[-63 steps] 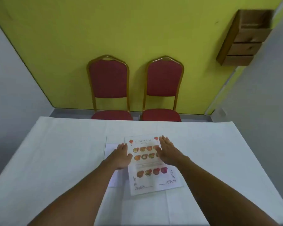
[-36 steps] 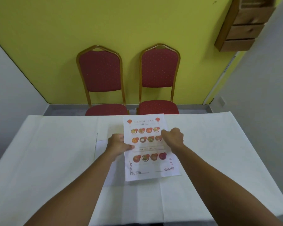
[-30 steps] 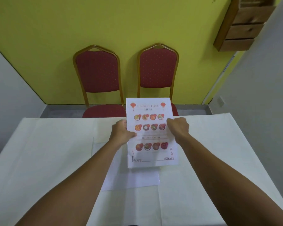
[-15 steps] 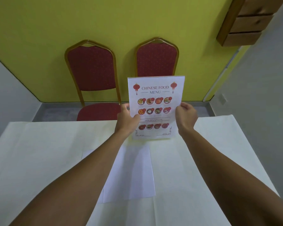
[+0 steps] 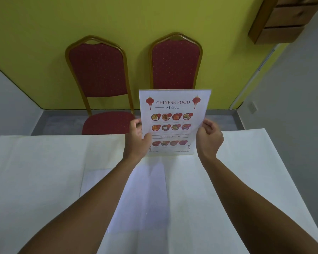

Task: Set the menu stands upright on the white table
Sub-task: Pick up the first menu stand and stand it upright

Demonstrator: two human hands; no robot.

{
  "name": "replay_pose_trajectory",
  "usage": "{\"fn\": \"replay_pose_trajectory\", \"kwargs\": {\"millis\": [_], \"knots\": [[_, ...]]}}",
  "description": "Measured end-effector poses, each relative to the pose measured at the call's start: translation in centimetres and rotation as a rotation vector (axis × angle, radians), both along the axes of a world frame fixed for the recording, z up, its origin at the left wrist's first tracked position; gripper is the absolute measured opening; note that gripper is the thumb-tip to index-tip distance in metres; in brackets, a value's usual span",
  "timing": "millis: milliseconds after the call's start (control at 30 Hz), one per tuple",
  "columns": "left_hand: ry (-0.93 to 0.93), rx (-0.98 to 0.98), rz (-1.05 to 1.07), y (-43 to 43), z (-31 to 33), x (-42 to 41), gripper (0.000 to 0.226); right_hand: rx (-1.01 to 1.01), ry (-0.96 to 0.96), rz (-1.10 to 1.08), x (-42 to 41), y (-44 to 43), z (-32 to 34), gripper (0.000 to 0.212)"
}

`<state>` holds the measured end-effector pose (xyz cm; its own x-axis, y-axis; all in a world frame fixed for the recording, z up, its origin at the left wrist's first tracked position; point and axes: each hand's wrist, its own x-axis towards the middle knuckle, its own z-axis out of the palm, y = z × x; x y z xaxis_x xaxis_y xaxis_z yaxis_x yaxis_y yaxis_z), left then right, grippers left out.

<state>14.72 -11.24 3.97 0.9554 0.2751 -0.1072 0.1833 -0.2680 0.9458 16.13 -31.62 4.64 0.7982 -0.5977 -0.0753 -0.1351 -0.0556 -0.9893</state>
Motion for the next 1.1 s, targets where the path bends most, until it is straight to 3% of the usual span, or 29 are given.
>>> {"fn": "replay_pose_trajectory", "kwargs": {"millis": [133, 400, 1100], "knots": [[0.048, 0.015, -0.065, -0.3, -2.1, -1.1, 0.051, -0.077, 0.042, 0.089, -1.2, 0.4, -2.7, 0.029], [0.288, 0.113, -0.155, -1.5, -6.3, -3.3, 0.077, -0.209, 0.317, 0.329, -3.7, 0.5, -7.6, 0.044], [0.344, 0.19, -0.158, -2.0, -6.0, -0.2, 0.081, -0.19, 0.386, 0.357, -0.7, -0.9, -7.6, 0.045]]}}
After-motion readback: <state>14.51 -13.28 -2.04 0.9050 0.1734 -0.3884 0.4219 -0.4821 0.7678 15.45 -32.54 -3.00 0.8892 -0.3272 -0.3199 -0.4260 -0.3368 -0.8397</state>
